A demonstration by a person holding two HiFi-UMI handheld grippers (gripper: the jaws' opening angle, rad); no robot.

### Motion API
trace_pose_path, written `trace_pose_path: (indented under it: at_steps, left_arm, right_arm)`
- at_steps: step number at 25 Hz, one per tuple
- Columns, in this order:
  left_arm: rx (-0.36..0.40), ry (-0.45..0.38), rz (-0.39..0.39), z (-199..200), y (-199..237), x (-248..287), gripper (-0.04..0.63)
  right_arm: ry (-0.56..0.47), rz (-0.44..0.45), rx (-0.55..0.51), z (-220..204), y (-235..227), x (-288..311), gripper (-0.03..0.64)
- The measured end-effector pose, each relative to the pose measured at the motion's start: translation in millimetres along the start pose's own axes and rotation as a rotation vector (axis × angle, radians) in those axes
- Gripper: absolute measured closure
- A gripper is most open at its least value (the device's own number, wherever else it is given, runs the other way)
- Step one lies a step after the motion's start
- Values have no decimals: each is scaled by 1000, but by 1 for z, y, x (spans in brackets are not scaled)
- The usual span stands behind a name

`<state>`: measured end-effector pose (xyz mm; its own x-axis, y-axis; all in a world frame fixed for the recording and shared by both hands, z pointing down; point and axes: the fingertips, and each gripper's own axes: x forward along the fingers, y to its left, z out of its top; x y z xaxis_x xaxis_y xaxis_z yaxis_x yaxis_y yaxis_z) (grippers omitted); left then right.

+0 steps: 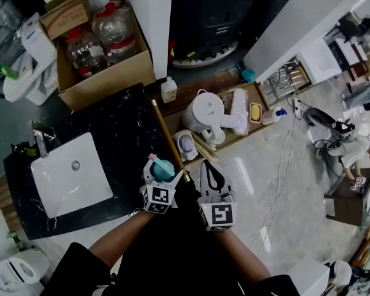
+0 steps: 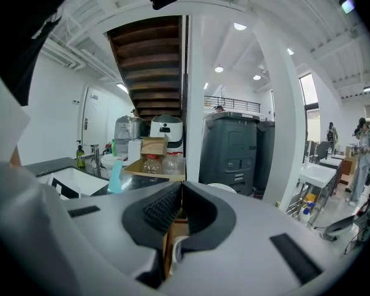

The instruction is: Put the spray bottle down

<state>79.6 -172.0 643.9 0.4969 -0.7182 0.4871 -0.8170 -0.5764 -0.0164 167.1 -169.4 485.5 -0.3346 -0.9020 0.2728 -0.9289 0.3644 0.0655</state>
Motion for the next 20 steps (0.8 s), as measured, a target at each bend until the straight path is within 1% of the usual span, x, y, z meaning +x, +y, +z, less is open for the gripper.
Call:
trace_pose_path:
  at_steps: [5,10,14,16,20]
  left_arm:
    - [24,51,9,-11,-2,-3,156]
    - [11,41,-7,-9,-5,2,156]
    - [22,31,-4,0,-4,9,156]
    - [30,36,-7,1,-4,11,156]
    - [48,64,-40,-5,-10,11,153]
  right_arm:
    - [-5,-12,11,-3,-9,-2,600]
    - [-3,5,15,-6,0,0,600]
    - [-1,8,8,-4,0,0,600]
    - [-8,6,6,-3,-3,-1,600]
    - [-2,-1,9,-2,-5,1,601]
